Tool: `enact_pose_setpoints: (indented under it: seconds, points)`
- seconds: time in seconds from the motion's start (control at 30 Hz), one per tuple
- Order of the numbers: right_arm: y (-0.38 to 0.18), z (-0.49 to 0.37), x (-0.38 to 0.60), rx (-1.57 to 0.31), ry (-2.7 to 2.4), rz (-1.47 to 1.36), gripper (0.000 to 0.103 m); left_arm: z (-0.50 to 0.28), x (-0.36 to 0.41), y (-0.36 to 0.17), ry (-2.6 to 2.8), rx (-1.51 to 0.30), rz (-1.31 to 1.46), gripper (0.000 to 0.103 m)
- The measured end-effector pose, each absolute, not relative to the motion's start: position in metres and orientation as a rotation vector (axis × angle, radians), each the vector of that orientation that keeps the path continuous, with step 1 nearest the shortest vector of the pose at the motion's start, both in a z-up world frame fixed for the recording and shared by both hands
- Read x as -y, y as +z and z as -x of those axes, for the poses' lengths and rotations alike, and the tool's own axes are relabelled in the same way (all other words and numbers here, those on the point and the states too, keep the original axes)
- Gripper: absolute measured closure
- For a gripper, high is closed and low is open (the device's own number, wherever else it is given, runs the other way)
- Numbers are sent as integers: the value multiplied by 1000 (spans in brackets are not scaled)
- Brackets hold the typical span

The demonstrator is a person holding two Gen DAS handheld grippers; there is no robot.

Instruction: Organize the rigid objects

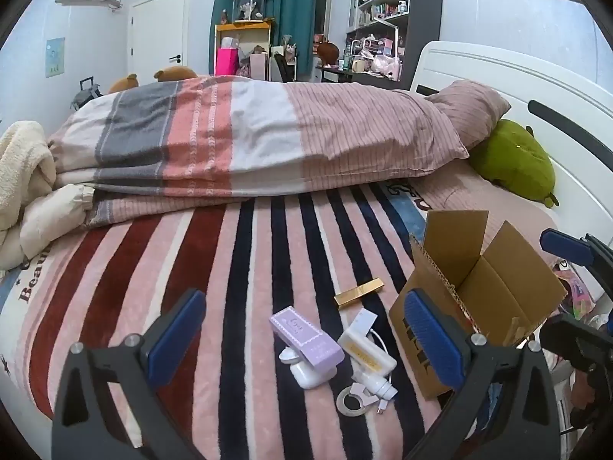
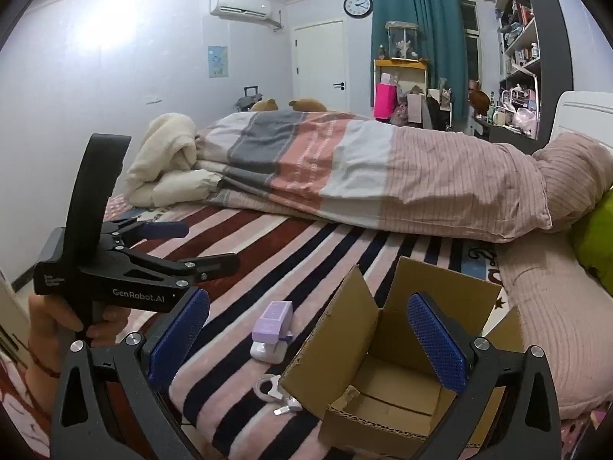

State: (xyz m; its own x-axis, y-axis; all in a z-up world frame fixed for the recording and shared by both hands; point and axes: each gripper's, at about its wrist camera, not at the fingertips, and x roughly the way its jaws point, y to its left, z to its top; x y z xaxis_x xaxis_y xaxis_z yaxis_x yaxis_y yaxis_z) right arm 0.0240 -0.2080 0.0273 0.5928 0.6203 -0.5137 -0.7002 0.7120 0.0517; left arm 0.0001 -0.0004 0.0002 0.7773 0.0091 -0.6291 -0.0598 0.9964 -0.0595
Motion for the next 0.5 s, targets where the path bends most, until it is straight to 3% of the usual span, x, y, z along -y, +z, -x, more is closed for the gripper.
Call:
enact_pose_setpoints:
  seconds: [0.5]
  points:
    - [23,-26,206,-539,759,150,0,8,-7,4,51,-670,97,0]
